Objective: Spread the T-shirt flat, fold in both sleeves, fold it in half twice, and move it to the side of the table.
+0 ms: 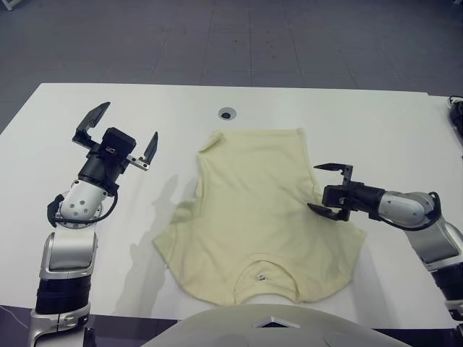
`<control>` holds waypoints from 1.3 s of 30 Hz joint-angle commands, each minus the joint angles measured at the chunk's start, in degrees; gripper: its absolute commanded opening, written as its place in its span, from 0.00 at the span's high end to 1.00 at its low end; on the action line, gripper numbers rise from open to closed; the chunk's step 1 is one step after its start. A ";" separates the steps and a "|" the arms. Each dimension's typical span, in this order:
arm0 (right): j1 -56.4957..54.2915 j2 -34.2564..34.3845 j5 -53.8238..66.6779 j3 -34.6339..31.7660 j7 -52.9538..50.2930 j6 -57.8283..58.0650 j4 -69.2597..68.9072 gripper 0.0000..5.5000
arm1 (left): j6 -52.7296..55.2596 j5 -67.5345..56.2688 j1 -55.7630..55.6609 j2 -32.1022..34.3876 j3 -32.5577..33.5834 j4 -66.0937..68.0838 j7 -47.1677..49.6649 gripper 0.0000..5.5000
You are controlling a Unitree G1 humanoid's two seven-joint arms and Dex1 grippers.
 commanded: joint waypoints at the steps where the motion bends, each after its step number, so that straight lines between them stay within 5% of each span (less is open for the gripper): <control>1: 7.34 -1.75 -0.81 -0.22 1.28 1.97 -2.42 0.02 | 0.02 1.72 0.68 -0.02 -0.86 -0.37 -0.22 0.02; 12: 7.78 0.29 -0.54 -1.64 -1.87 2.78 -5.79 0.02 | -0.62 2.47 1.30 -0.66 -1.98 -0.04 -0.17 0.02; 21: 1.18 9.07 18.45 -13.32 -6.88 10.82 -14.79 0.02 | -0.93 -2.53 3.12 -2.18 4.51 -3.94 1.04 0.02; 26: -1.58 20.88 31.51 -20.04 -17.29 16.62 -18.67 0.02 | 1.57 -8.41 9.47 -6.98 6.26 -11.59 1.41 0.02; 31: 1.82 32.78 31.23 -19.65 -25.63 11.73 -14.76 0.02 | 7.19 -18.48 19.64 -15.62 3.83 -15.22 1.57 0.02; 39: 2.19 35.63 30.87 -21.79 -27.57 9.22 -9.99 0.02 | 16.29 -36.72 30.84 -24.16 3.68 -20.17 3.23 0.02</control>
